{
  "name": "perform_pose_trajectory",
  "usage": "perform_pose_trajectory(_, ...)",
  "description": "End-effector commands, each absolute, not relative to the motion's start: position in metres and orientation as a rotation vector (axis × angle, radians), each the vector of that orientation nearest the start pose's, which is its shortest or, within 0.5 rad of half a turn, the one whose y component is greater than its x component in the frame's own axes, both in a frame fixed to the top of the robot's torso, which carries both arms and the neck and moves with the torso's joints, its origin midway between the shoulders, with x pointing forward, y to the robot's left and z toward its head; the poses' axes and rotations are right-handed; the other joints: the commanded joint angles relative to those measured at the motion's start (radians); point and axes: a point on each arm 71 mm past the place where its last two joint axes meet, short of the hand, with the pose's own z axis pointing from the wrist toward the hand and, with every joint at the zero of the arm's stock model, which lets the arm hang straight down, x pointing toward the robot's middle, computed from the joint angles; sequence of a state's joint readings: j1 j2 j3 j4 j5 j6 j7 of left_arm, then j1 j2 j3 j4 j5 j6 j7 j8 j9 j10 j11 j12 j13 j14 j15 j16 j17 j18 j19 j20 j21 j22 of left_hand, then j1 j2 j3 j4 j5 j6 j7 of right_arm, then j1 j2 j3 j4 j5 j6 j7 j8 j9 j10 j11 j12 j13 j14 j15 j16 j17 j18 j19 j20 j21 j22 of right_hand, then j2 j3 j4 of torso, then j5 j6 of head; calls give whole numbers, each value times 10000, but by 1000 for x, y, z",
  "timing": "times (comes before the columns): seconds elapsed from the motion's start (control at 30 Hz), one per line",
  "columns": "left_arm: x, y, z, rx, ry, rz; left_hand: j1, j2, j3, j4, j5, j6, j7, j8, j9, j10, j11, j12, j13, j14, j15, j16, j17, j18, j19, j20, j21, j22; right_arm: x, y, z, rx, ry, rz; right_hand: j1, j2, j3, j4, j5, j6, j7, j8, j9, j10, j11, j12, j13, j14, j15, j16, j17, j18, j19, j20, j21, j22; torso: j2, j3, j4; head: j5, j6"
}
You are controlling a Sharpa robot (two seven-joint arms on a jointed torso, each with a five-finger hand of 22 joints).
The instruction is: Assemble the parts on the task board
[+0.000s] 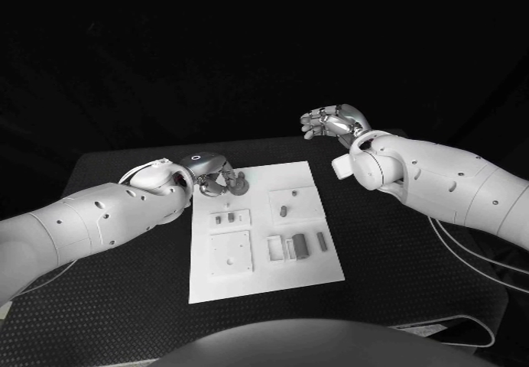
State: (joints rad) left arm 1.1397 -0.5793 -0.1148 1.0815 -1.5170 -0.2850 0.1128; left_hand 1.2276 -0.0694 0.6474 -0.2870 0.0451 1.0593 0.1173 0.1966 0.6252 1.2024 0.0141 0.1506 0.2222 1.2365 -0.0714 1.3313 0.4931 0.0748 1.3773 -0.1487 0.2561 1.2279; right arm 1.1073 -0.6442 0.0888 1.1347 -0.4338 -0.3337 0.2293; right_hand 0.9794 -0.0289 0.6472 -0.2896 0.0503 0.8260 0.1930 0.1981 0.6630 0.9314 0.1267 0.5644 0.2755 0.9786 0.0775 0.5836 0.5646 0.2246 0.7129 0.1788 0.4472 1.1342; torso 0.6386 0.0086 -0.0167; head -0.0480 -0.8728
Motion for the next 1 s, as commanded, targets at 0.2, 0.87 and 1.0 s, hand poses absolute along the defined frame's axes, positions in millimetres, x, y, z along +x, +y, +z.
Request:
perform_pose_trajectory(0.2,526,187,-279,3377,17924,-6005,-10,71,41,4,59,81,-10,61,-10,1093,216,8,35,16,-57,-56,-12,148,-14,-55,-62,15,550,-223,-213,8792,14911,11917,-26,57,-55,19,-2,39,36,35,-14,51,-4,-68,-24,55,-3,-92,25,21,-25,82,-70,17,10,11,-37,69,2)
perform_pose_trajectory(0.87,520,192,-297,3486,18678,-5871,-11,91,47,4,59,75,-9,63,-20,1097,216,-15,57,4,-57,-63,-20,131,-19,-66,-83,20,550,-224,-214,8809,14927,11899,-23,61,-64,18,-2,36,37,35,-29,58,-2,-80,-68,70,1,-165,75,31,-33,95,-90,24,10,35,-48,60,2)
perform_pose_trajectory(1.0,519,193,-298,3581,18709,-5862,-7,96,51,1,59,74,-9,63,-22,1096,216,-22,63,0,-57,-66,-22,127,-21,-69,-90,21,550,-224,-214,8809,14924,11900,-22,61,-65,17,-2,36,37,35,-31,60,-2,-81,-74,74,1,-176,84,33,-33,97,-92,25,11,33,-42,55,2)
